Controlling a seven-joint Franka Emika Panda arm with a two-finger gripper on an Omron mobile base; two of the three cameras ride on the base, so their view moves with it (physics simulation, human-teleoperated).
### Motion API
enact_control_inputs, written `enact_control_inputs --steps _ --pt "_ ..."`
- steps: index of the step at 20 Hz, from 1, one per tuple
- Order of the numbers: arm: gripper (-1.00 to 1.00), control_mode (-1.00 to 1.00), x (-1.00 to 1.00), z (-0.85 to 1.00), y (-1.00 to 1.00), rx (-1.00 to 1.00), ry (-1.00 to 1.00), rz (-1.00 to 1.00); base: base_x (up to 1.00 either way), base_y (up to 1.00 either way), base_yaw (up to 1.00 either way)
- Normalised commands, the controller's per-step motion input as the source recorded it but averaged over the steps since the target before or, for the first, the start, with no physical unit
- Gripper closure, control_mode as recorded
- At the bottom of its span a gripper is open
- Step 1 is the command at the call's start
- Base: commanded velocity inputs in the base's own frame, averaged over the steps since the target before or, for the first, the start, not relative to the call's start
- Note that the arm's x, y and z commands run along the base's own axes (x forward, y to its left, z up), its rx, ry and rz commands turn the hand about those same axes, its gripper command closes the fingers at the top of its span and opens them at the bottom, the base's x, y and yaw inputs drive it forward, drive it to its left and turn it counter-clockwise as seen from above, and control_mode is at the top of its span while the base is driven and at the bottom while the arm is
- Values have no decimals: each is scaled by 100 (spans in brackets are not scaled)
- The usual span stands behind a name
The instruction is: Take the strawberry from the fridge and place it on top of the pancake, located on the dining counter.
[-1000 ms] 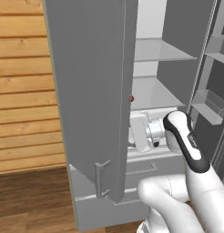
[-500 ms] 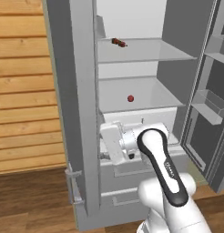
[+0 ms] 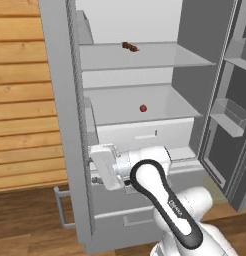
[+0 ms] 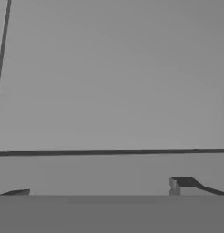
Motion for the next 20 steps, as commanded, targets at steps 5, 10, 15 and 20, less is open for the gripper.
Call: enact_control_inputs --steps 5,10,15,20 --pt "-100 -100 -37 39 -60 -9 -21 0 0 0 0" --pt "-100 -100 -57 52 -79 -24 -17 -7 0 0 0" --pt "-100 -100 -94 41 -80 -28 -28 -13 0 0 0" --pt "-100 -100 -96 9 -62 -29 -35 -17 0 0 0"
